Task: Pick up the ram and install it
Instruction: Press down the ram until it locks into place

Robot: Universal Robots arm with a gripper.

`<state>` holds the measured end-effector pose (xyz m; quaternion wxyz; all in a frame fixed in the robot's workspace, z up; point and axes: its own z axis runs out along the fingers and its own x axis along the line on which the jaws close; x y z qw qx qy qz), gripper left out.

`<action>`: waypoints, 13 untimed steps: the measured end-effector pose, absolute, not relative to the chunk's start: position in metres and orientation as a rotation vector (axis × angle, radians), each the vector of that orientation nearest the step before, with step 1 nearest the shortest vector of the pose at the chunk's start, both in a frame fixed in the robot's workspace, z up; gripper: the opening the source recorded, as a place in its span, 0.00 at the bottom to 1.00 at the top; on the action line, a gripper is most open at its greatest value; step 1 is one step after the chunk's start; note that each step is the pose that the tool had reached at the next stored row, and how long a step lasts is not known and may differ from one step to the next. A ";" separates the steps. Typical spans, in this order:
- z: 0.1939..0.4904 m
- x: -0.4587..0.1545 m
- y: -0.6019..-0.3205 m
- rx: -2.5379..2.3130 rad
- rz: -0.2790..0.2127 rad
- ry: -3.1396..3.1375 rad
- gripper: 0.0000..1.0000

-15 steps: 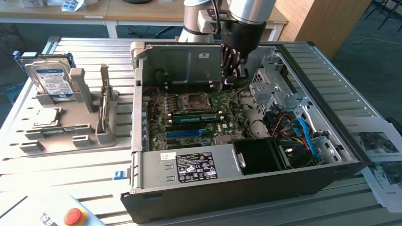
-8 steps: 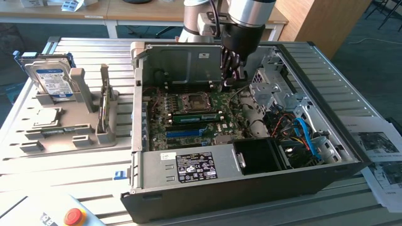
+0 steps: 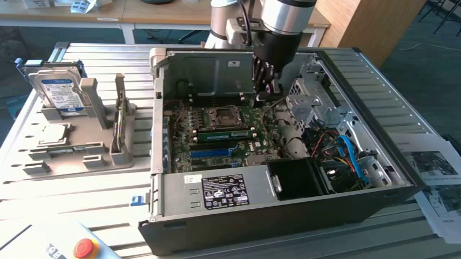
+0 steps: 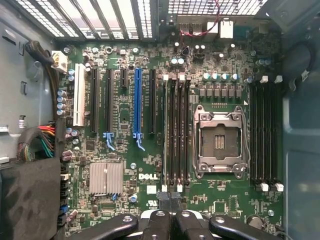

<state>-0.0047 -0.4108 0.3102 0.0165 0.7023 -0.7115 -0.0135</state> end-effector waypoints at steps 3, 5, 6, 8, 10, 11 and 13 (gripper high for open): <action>0.308 -0.005 -0.411 2.183 -0.042 -2.212 0.10; 0.306 -0.005 -0.411 2.183 -0.042 -2.212 0.10; 0.305 -0.005 -0.411 2.183 -0.042 -2.212 0.10; 0.303 -0.005 -0.411 2.183 -0.041 -2.212 0.10; 0.301 -0.005 -0.411 2.183 -0.041 -2.212 0.10; 0.299 -0.005 -0.411 2.183 -0.041 -2.212 0.10; 0.297 -0.005 -0.411 2.183 -0.040 -2.211 0.10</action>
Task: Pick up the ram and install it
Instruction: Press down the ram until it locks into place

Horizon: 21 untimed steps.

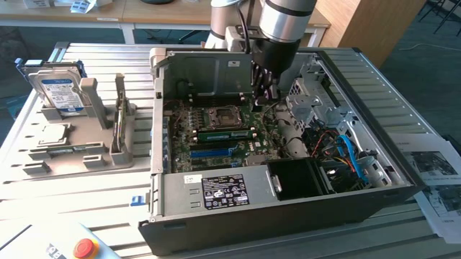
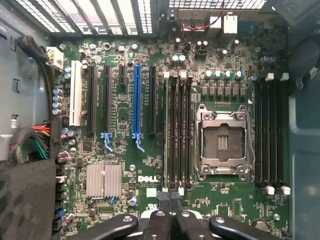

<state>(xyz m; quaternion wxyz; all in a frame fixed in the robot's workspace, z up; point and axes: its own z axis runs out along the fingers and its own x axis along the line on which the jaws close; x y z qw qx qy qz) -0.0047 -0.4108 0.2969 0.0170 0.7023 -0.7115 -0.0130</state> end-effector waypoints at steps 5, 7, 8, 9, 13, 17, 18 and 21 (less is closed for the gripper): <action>0.290 -0.005 -0.411 2.182 -0.040 -2.211 0.10; 0.288 -0.005 -0.411 2.182 -0.039 -2.211 0.10; 0.287 -0.005 -0.411 2.182 -0.039 -2.211 0.10; 0.285 -0.005 -0.411 2.182 -0.039 -2.211 0.10; 0.281 -0.005 -0.411 2.182 -0.039 -2.211 0.10; 0.276 -0.005 -0.411 2.182 -0.038 -2.210 0.10; 0.275 -0.005 -0.411 2.182 -0.038 -2.210 0.10; 0.272 -0.005 -0.411 2.181 -0.038 -2.210 0.10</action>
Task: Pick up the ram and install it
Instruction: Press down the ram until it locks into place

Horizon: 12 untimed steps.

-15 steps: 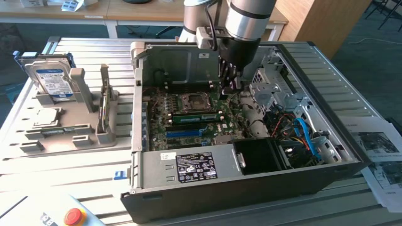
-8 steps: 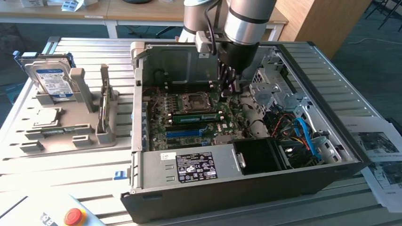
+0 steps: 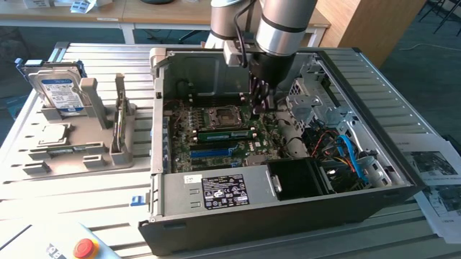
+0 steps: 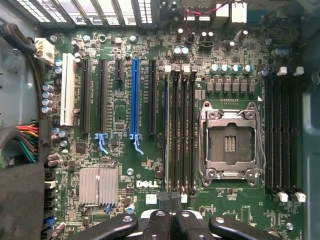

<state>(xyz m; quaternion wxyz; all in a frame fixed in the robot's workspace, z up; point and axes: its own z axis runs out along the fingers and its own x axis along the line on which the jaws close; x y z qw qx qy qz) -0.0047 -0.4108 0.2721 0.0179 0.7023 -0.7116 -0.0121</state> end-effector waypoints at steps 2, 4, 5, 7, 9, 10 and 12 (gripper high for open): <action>0.270 -0.005 -0.411 2.181 -0.037 -2.210 0.10; 0.268 -0.005 -0.411 2.181 -0.037 -2.210 0.10; 0.267 -0.005 -0.411 2.181 -0.037 -2.210 0.10; 0.265 -0.005 -0.411 2.181 -0.037 -2.210 0.10; 0.263 -0.005 -0.411 2.181 -0.036 -2.210 0.10; 0.262 -0.005 -0.411 2.181 -0.036 -2.210 0.10; 0.260 -0.005 -0.411 2.181 -0.036 -2.210 0.10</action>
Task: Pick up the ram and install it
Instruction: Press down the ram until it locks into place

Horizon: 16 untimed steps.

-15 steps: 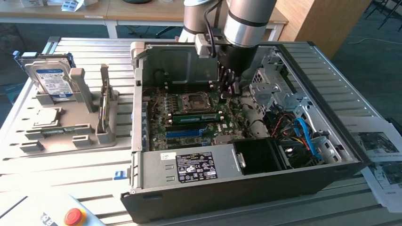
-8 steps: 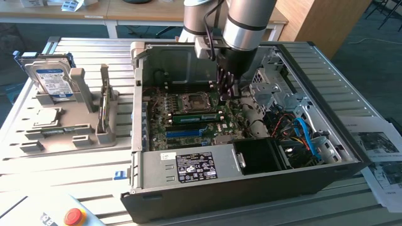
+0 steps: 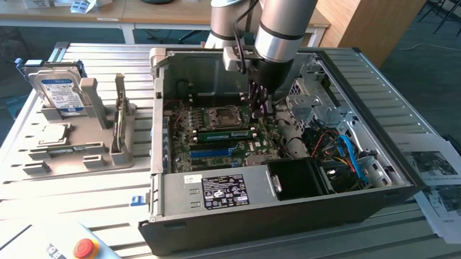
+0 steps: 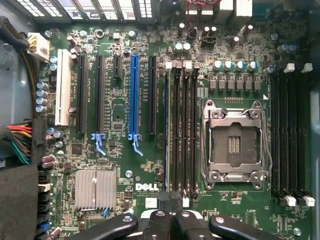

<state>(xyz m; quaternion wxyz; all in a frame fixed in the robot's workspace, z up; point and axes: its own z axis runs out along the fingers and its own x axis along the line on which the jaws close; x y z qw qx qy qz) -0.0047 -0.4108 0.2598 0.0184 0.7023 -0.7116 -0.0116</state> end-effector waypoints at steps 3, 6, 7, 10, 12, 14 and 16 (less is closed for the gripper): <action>0.257 -0.005 -0.411 2.180 -0.036 -2.209 0.10; 0.253 -0.005 -0.411 2.180 -0.035 -2.209 0.10; 0.252 -0.005 -0.411 2.180 -0.035 -2.209 0.10; 0.249 -0.005 -0.411 2.180 -0.035 -2.209 0.10; 0.246 -0.005 -0.411 2.180 -0.035 -2.209 0.10; 0.244 -0.005 -0.411 2.180 -0.034 -2.209 0.10; 0.242 -0.005 -0.411 2.180 -0.034 -2.209 0.10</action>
